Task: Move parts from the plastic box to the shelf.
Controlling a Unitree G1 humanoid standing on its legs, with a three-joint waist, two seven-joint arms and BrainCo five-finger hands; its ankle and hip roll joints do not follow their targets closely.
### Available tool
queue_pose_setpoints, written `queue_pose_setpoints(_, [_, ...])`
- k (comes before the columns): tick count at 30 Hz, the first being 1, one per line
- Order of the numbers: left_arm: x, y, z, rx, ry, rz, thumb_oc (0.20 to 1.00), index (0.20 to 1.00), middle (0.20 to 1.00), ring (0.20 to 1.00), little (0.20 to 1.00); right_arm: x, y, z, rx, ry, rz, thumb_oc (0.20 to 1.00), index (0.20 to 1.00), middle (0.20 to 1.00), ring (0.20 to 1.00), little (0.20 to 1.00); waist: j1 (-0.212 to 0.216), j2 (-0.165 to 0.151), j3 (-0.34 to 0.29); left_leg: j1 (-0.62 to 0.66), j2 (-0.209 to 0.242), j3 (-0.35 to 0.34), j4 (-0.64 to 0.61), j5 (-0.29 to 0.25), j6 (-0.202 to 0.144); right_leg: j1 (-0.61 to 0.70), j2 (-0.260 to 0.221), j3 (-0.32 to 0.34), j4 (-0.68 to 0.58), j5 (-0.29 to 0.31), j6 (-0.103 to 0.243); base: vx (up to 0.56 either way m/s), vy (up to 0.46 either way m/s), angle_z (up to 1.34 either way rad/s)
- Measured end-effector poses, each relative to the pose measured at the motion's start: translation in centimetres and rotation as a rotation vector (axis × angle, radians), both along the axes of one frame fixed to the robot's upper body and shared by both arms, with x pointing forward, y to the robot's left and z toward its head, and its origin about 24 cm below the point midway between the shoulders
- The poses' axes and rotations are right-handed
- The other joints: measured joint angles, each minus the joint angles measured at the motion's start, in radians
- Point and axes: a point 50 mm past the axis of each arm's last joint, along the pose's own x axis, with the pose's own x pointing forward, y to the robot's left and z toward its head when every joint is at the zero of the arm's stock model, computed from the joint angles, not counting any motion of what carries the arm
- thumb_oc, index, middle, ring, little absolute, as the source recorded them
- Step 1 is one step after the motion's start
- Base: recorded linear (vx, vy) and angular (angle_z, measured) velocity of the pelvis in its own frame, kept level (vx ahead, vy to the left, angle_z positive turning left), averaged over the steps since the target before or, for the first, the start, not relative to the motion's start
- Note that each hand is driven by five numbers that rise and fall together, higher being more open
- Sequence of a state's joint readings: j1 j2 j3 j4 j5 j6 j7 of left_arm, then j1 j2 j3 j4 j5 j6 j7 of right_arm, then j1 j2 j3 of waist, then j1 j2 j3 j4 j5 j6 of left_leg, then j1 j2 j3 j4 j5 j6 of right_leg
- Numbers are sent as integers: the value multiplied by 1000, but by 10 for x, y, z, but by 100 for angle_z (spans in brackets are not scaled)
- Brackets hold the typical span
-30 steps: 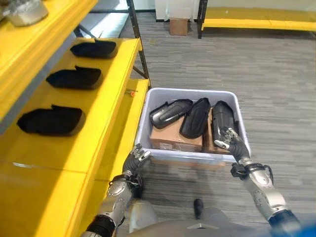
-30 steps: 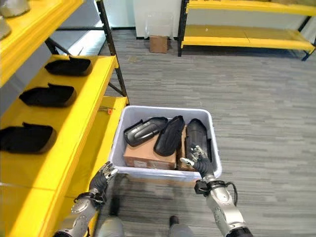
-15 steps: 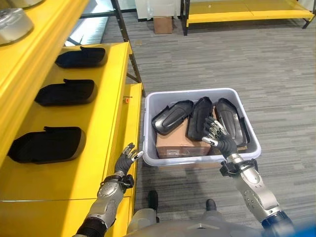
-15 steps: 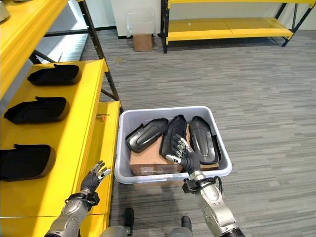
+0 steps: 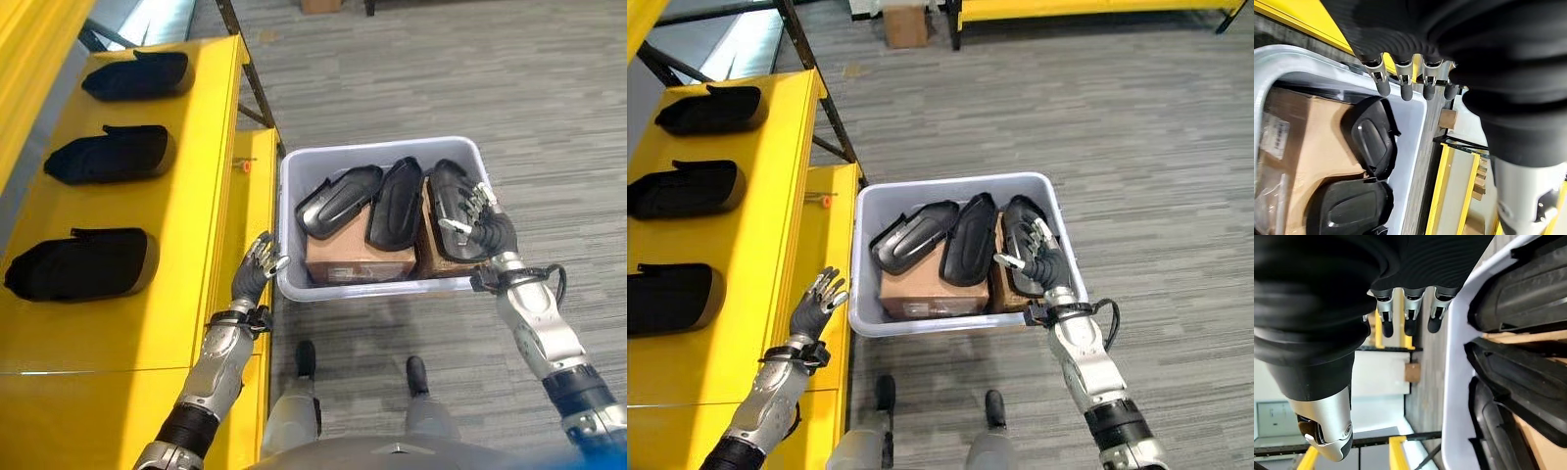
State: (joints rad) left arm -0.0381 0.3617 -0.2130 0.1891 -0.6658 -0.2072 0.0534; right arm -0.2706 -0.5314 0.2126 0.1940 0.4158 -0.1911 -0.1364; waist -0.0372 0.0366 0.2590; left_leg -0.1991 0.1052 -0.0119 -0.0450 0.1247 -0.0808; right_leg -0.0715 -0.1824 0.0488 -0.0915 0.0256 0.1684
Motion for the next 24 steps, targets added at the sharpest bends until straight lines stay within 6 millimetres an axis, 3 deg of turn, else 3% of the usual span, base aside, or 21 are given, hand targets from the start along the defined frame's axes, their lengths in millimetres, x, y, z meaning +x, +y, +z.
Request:
queue_pose_setpoints(4, [20,-12,50,-59,-216,-27,1000,1000,1000,1000,1000,24,9,36,-8,-114,-13,1000,1000,1000,1000,1000,3,9,77,-49,3,-1,-1,16,-2,-48,9,-2,0,18,-5,-45,-69,0])
queue_pose_setpoints(6, [23,-15,63,-85,-261,-31,1000,1000,1000,1000,1000,29,15,44,-27,-137,-9,1000,1000,1000,1000,1000,5,10,86,-60,2,0,-4,19,-3,-61,9,0,1,19,-5,-17,-33,-1])
queue_pose_setpoints(14, [33,-26,118,-139,-479,-71,1000,1000,1000,1000,1000,52,-9,86,-194,-232,-143,1000,1000,1000,1000,1000,31,13,170,-101,2,3,-5,24,-1,-109,9,5,7,26,-4,-4,-24,-2])
queue_pose_setpoints(18, [36,-23,127,-126,-507,-60,1000,1000,1000,1000,1000,50,-18,92,-225,-261,-206,1000,1000,1000,1000,1000,19,2,206,-112,1,5,-6,24,-1,-125,9,8,8,26,-4,14,-15,-2])
queue_pose_setpoints(24, [33,-19,120,-128,-478,-26,1000,1000,1000,1000,1000,29,-54,95,-200,-311,-363,1000,1000,1000,1000,1000,13,-7,211,-117,1,6,-6,24,-1,-130,9,9,8,26,-4,0,0,0])
